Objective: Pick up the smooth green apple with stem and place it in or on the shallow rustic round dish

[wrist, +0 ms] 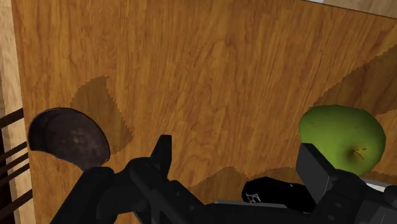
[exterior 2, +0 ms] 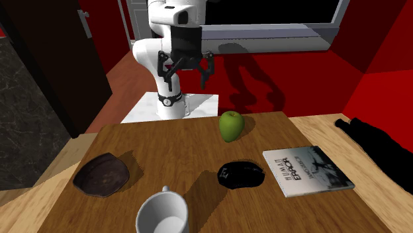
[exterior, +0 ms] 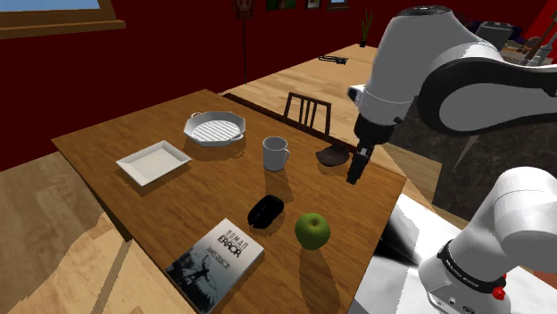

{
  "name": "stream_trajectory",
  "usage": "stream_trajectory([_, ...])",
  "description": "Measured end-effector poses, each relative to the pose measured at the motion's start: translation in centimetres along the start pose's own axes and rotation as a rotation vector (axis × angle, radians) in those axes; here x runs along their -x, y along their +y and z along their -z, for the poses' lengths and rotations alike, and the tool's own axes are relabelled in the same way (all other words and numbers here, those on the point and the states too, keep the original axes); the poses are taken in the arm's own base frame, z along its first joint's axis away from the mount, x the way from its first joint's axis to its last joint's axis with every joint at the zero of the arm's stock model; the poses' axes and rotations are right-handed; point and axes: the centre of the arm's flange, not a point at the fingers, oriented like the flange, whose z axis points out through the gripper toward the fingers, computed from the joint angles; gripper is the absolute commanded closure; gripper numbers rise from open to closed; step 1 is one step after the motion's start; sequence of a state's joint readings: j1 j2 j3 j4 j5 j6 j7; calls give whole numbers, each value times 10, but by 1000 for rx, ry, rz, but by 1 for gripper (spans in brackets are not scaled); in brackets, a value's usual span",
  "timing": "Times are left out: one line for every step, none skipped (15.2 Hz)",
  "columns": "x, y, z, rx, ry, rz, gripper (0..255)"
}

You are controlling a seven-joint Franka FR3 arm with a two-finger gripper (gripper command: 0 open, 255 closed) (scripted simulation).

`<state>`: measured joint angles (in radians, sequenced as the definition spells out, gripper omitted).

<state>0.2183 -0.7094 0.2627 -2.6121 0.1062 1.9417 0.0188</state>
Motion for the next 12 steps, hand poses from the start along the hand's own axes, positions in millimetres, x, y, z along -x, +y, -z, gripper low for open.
stream_trajectory([-4,-9,-7,0,8,13,0])
stream_trajectory([-8,-18,-11,0,18,26,0])
stream_trajectory([-12,-30,-17,1,26,40,0])
stream_trajectory([-15,-41,-22,1,35,53,0])
stream_trajectory([-21,-51,-27,1,44,66,0])
stream_trajectory([-24,-62,-34,1,53,79,0])
stream_trajectory([-26,-72,-40,2,62,93,0])
stream_trajectory([-28,-82,-43,2,71,106,0])
stream_trajectory([-29,-93,-49,3,80,119,0])
stream_trajectory([-34,-103,-53,3,89,133,0])
stream_trajectory([-37,-117,-57,4,98,146,0])
stream_trajectory([-43,-130,-63,3,107,159,0])
